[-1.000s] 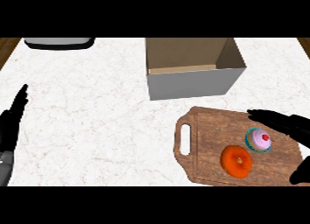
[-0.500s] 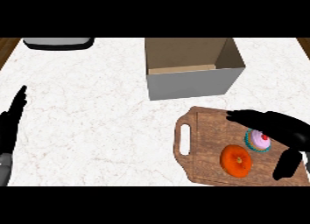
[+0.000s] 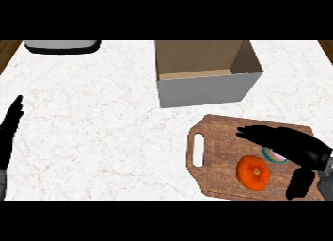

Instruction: Pick the squash from the cutting board and place it in the cardboard box

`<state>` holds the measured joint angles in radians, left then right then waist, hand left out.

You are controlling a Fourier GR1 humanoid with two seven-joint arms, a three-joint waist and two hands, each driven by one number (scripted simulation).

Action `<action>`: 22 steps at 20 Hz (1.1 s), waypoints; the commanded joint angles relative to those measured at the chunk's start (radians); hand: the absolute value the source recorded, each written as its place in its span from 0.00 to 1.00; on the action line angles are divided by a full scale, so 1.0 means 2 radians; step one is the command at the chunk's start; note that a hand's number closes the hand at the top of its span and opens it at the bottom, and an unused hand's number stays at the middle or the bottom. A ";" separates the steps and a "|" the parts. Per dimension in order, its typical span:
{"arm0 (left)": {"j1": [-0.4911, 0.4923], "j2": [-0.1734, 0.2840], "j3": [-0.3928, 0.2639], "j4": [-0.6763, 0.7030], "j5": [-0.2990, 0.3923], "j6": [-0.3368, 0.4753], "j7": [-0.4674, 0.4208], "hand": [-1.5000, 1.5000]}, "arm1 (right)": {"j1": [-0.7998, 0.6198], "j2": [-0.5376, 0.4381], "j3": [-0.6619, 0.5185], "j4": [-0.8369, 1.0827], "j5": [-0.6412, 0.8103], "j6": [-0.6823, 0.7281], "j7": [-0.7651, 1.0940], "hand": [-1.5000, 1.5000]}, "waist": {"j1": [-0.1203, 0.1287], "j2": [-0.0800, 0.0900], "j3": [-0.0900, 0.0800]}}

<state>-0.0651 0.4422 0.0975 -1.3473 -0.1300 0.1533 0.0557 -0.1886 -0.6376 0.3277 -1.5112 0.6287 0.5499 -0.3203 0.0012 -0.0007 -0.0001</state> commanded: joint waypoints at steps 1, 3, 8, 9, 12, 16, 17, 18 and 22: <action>0.000 -0.024 0.001 0.003 -0.023 0.013 -0.005 0.50 | 0.017 0.017 -0.015 -0.031 0.010 0.021 -0.008 0.00 | -0.001 0.000 0.000; 0.013 -0.019 -0.001 -0.038 -0.016 -0.002 0.021 0.50 | -0.023 0.053 -0.012 -0.014 0.002 0.049 0.023 0.00 | 0.002 0.000 0.000; -0.006 -0.025 0.016 -0.012 -0.033 -0.003 0.004 0.50 | 0.024 0.040 -0.028 -0.051 0.022 0.054 -0.033 0.00 | 0.000 0.000 0.000; -0.026 -0.028 0.021 0.042 -0.034 -0.007 -0.028 0.50 | 0.007 0.050 -0.036 -0.058 0.014 0.074 -0.016 0.00 | -0.001 0.000 0.000; -0.023 -0.040 0.011 -0.006 -0.044 -0.005 0.022 0.50 | 0.050 0.040 -0.045 -0.108 0.019 0.085 -0.023 0.00 | -0.002 0.000 0.000; -0.021 -0.043 0.018 0.012 -0.054 -0.002 -0.002 0.50 | 0.051 0.075 0.000 -0.097 0.080 0.070 0.021 0.00 | -0.001 0.000 0.000; -0.018 -0.039 0.025 0.011 -0.042 -0.019 0.004 0.50 | 0.070 0.058 -0.017 -0.126 0.076 0.083 0.020 0.00 | -0.002 0.000 0.000; -0.006 -0.020 0.044 0.006 -0.024 -0.038 -0.010 0.50 | 0.071 0.047 -0.028 -0.115 0.077 0.085 0.014 0.00 | -0.001 0.000 0.000; -0.025 -0.038 0.033 0.004 -0.045 -0.021 0.002 0.50 | 0.053 0.095 0.013 -0.048 0.129 0.050 0.033 0.00 | 0.001 0.001 0.000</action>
<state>-0.0925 0.3793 0.1609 -1.3441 -0.2078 0.1053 0.0609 -0.0790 -0.4853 0.3068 -1.6932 0.8050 0.7028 -0.2559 0.0010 -0.0007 -0.0002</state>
